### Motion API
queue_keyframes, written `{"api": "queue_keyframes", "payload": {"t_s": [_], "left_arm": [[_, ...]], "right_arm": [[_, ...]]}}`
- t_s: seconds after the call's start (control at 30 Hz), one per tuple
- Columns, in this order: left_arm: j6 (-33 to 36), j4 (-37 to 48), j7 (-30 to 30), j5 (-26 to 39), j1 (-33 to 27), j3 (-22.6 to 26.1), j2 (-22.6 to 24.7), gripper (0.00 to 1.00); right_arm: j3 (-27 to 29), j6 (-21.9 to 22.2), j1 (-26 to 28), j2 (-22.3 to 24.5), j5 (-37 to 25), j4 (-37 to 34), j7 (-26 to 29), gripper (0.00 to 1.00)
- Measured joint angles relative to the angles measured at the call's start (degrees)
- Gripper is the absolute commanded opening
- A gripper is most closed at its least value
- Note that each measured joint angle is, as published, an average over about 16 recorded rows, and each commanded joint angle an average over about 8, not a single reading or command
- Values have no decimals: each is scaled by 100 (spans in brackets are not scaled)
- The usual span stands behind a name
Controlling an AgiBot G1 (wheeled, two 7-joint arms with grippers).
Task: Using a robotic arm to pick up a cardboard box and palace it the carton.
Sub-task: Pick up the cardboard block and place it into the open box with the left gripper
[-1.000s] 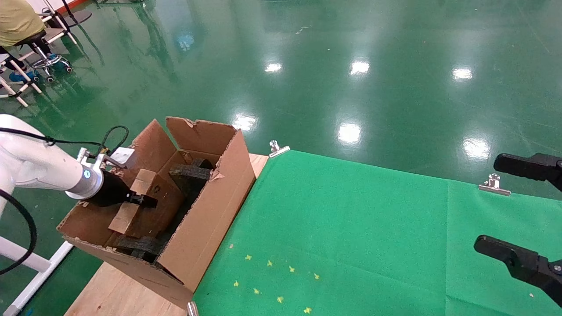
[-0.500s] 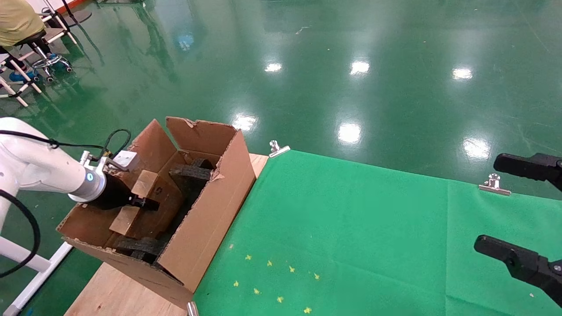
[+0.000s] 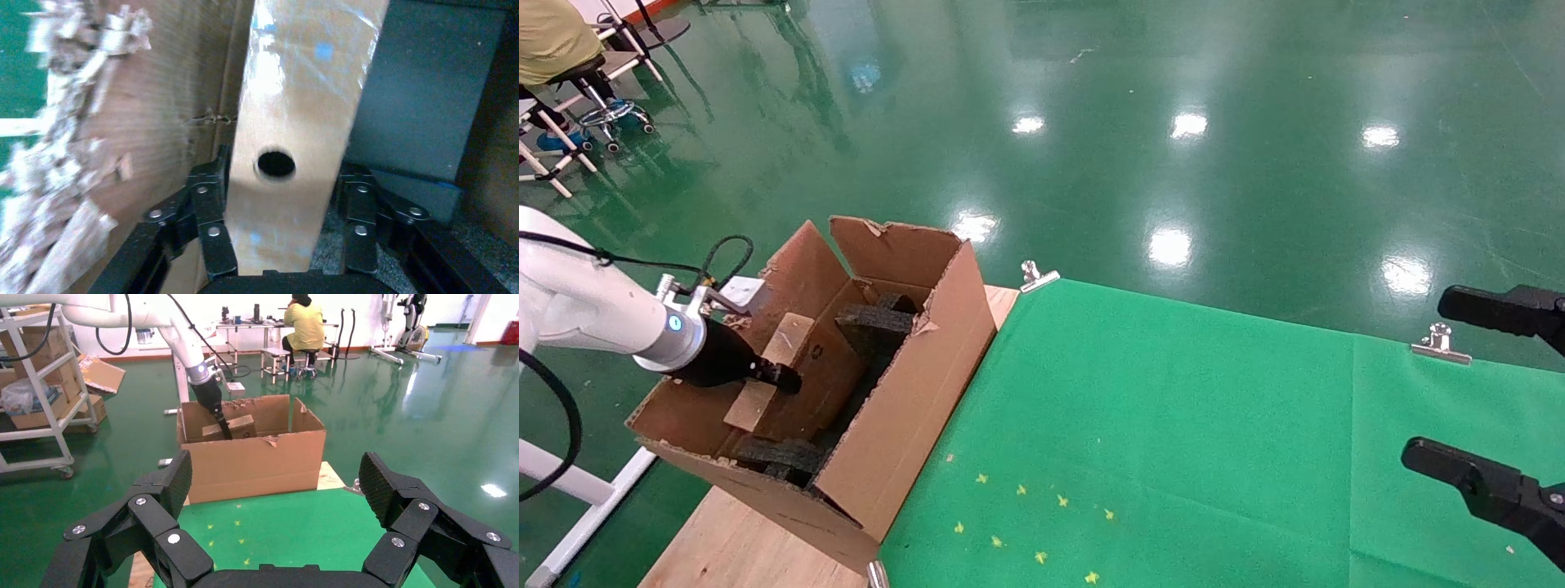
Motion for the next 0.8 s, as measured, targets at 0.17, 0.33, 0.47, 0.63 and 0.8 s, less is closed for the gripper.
{"api": "queue_keyframes", "payload": {"t_s": [0.17,0.33,0.47,0.63,0.8], "left_arm": [[28,3,3,9,-109,7,-15,100],[88,-14,11,-14,-257,-8,-28,100],[186,-54,19,-71,-455,-47,-53,100],[431,-180,47,-246,-839,-169,-143,100],[883,-440,77,-568,-1289,-387,-331,100]], "right_arm": [[0,0,0,0,0,0,0,100],[0,0,0,0,0,0,0,100],[0,0,0,0,0,0,0,100],[0,0,0,0,0,0,0,100],[0,0,0,0,0,0,0,100]]}}
